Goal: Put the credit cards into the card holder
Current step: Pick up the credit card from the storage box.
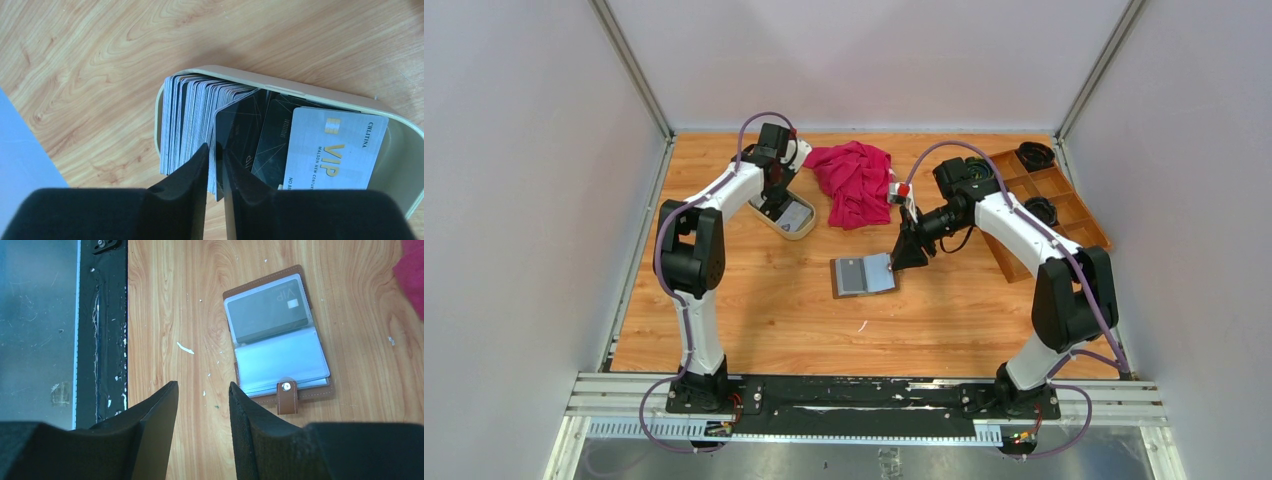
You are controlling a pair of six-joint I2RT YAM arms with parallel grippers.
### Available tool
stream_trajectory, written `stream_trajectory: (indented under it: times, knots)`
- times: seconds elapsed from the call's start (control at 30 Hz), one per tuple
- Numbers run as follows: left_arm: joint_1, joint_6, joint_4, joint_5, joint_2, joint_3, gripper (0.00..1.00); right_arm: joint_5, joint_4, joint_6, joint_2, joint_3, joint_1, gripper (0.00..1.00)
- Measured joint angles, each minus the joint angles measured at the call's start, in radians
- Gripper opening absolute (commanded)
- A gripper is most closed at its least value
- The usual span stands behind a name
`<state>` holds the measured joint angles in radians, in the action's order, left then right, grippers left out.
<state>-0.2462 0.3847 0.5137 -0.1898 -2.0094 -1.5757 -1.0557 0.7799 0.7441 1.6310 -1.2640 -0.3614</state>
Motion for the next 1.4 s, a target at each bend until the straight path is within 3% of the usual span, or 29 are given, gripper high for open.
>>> stream_trajectory:
  times: [0.7, 1.4]
  knots:
    - [-0.001, -0.008, 0.049, 0.065, 0.024, -0.018, 0.01, -0.017, 0.019, 0.011, 0.018, 0.0, 0.0, 0.45]
    - [-0.004, -0.065, 0.109, 0.162, 0.043, -0.059, 0.0, -0.019, 0.036, 0.021, 0.023, -0.001, 0.0, 0.45]
